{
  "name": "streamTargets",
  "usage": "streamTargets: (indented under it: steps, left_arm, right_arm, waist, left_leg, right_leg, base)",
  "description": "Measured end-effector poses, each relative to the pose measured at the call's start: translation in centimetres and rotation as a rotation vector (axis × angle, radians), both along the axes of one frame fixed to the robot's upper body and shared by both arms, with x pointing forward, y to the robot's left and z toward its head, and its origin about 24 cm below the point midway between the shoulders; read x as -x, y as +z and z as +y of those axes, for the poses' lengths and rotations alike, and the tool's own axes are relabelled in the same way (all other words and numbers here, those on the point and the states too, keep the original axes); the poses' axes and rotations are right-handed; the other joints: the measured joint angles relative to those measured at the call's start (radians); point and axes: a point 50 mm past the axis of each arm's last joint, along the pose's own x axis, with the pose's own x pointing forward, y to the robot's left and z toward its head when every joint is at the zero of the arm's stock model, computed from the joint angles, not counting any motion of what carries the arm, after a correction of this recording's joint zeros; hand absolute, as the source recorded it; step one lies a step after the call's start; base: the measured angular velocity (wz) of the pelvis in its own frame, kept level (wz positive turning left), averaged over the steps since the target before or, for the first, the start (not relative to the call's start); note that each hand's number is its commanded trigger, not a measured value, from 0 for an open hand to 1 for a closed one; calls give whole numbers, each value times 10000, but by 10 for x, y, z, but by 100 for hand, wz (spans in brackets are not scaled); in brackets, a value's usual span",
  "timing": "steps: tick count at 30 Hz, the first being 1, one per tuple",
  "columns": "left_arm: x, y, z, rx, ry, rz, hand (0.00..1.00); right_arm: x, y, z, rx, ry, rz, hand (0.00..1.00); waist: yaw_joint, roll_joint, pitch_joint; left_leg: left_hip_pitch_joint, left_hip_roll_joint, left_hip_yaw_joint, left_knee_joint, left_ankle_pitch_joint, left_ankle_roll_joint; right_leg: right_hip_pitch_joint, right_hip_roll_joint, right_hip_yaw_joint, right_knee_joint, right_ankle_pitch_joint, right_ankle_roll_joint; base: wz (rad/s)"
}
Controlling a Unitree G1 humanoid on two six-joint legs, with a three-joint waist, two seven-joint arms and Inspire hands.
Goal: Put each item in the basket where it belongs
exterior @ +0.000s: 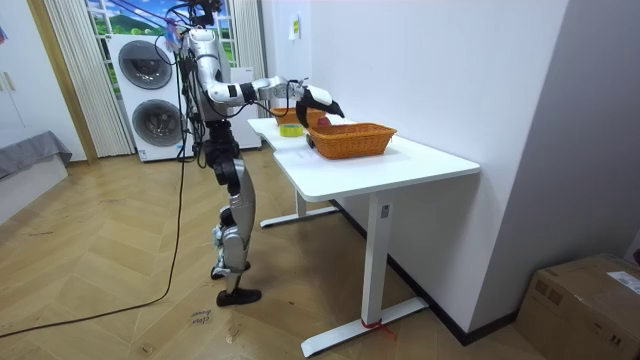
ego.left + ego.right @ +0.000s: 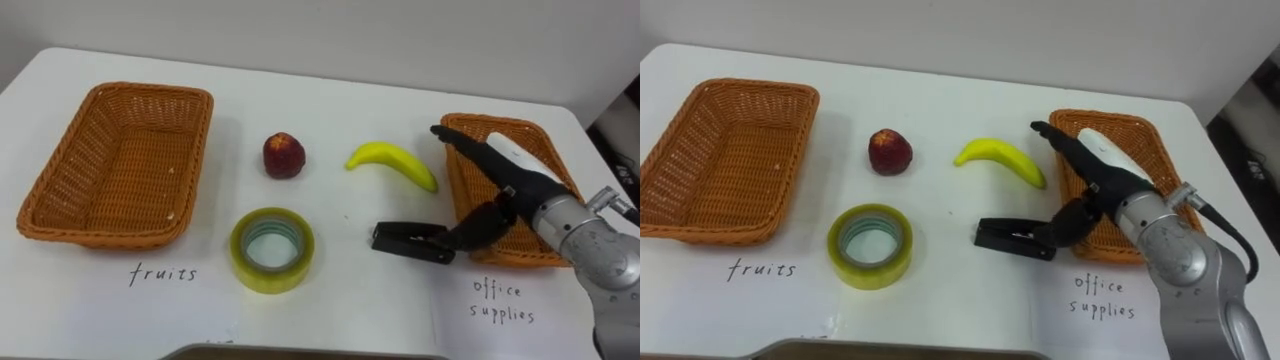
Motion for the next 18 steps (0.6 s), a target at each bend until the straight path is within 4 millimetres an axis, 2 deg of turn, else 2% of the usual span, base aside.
streamTargets:
  steps: [7, 18]
  left_arm:
    - [1, 0, 0, 10, 29, 9, 0]
    - [-1, 0, -1, -146, -10, -116, 0]
  right_arm:
    - [2, 17, 8, 94, 304, -855, 0]
    - [4, 28, 13, 71, 497, -1423, 0]
  waist:
    - [8, 94, 24]
    - [7, 125, 45]
  left_leg:
    - [1, 0, -1, -8, 0, 0]
    - [-41, 3, 22, -59, -1, 0]
  right_leg:
    - [11, 0, -12, -7, 0, 0]
    - [-69, 2, -2, 6, 0, 0]
  base:
    - [0]
    - [0]
